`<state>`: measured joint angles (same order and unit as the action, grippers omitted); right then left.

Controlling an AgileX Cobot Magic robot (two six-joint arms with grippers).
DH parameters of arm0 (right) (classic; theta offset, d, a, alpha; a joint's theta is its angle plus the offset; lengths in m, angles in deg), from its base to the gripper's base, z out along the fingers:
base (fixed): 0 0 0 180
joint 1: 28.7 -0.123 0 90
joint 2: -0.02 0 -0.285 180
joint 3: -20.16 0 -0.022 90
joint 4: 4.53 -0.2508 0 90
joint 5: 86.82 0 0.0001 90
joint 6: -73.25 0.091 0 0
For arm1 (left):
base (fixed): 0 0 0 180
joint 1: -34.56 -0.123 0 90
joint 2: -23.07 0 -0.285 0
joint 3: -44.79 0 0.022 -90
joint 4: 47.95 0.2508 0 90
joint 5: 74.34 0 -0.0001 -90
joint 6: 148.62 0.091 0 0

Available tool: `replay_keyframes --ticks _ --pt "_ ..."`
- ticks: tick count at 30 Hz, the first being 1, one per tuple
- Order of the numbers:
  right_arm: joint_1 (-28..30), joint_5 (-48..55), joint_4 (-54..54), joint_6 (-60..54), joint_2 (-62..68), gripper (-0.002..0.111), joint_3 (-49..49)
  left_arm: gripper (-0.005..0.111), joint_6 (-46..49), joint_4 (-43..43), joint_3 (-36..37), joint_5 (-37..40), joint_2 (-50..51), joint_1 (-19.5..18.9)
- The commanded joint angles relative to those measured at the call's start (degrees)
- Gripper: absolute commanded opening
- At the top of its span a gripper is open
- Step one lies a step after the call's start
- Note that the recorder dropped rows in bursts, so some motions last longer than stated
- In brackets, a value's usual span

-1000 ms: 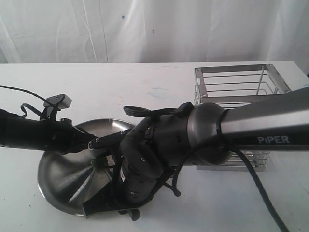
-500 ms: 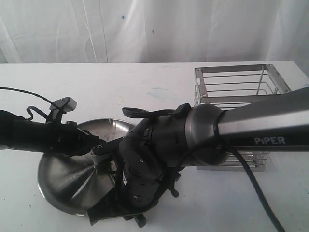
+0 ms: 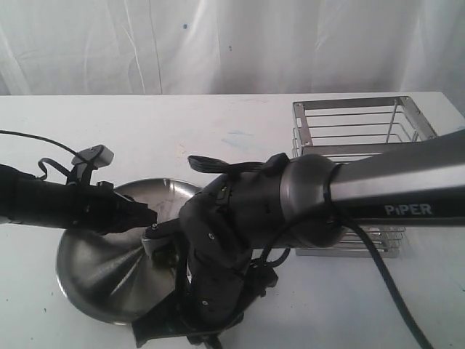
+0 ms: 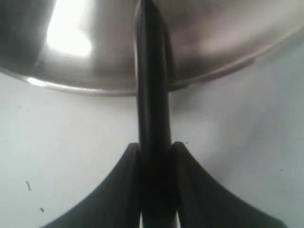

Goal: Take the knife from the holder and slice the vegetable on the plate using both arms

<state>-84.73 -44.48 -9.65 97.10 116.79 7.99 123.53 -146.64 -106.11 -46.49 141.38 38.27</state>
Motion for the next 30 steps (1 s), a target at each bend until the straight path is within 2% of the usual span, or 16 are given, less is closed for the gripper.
replay_keyframes --ticks 1,6,16,19,21,24,30 --pt "0.1 3.1 0.0 1.0 0.1 0.0 -0.5 0.0 -0.2 -1.3 -0.5 0.6 -4.1 -0.3" --pt "0.1 2.2 0.0 1.0 0.1 0.0 -0.5 0.0 -1.9 0.7 -0.5 6.7 -5.0 0.3" --pt "0.1 1.9 -0.7 0.6 0.1 0.0 -0.5 0.0 -2.5 2.3 -0.5 8.2 -5.0 1.6" --pt "0.1 2.3 -0.7 0.3 0.1 0.0 -0.5 0.0 -2.5 2.3 0.2 6.3 -5.0 2.0" --pt "0.1 2.6 -0.7 0.3 0.1 0.0 -0.5 0.0 -2.2 2.2 1.4 3.4 -4.3 3.6" --pt "0.1 2.6 -0.8 0.3 0.1 0.0 -0.5 0.0 -0.5 1.1 1.3 3.5 -2.5 5.0" --pt "0.1 2.6 -2.2 0.3 0.1 0.0 -0.5 0.0 0.6 0.6 1.3 -1.4 -2.1 5.0"
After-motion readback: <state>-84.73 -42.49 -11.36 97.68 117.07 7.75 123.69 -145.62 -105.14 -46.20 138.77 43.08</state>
